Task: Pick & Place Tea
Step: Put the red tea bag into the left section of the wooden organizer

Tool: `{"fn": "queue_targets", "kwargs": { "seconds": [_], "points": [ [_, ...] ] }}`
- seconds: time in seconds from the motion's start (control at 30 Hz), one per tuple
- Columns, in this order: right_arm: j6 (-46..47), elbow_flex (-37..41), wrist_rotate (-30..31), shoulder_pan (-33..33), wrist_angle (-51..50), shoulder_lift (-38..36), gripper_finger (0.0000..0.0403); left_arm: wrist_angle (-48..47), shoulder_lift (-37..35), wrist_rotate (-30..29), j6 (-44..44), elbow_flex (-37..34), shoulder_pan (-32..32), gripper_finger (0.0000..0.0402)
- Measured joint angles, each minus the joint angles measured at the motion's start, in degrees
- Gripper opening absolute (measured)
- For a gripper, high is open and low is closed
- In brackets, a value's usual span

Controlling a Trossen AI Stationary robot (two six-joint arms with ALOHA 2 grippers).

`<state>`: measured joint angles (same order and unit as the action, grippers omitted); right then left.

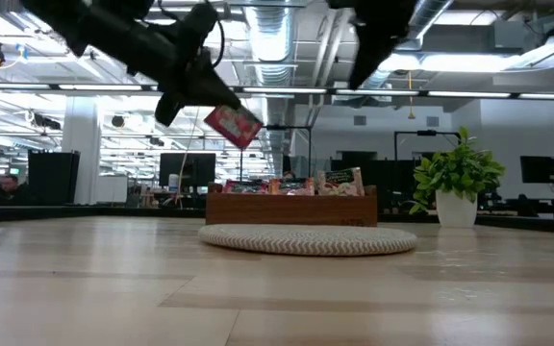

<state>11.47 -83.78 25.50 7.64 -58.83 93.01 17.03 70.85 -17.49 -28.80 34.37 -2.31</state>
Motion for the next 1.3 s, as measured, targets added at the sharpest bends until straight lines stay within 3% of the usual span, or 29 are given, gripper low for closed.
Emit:
{"fn": "queue_targets", "kwargs": {
  "seconds": [0.37,0.53,0.73,0.93,1.3],
  "points": [
    [11.89,13.04,0.13,2.97,9.17,-16.57,0.0068,18.92,0.48,-1.25,1.99,-11.77,-5.08,0.0],
    [16.45,15.92,2.43,5.13,10.27,-20.8,0.0068,30.31,6.06,0.41,2.12,-12.84,-6.93,0.0],
    [20.52,17.49,4.81,6.96,10.5,-22.37,0.0068,40.17,15.94,2.31,3.7,-12.86,-8.79,0.0],
    [21.61,17.65,4.66,7.74,10.45,-21.57,0.0068,46.21,20.51,4.51,3.73,-12.55,-11.25,0.0],
    [21.61,17.61,4.74,7.61,10.65,-21.35,0.0068,45.11,24.18,6.52,6.26,-10.3,-11.75,0.0]
  ]
}}
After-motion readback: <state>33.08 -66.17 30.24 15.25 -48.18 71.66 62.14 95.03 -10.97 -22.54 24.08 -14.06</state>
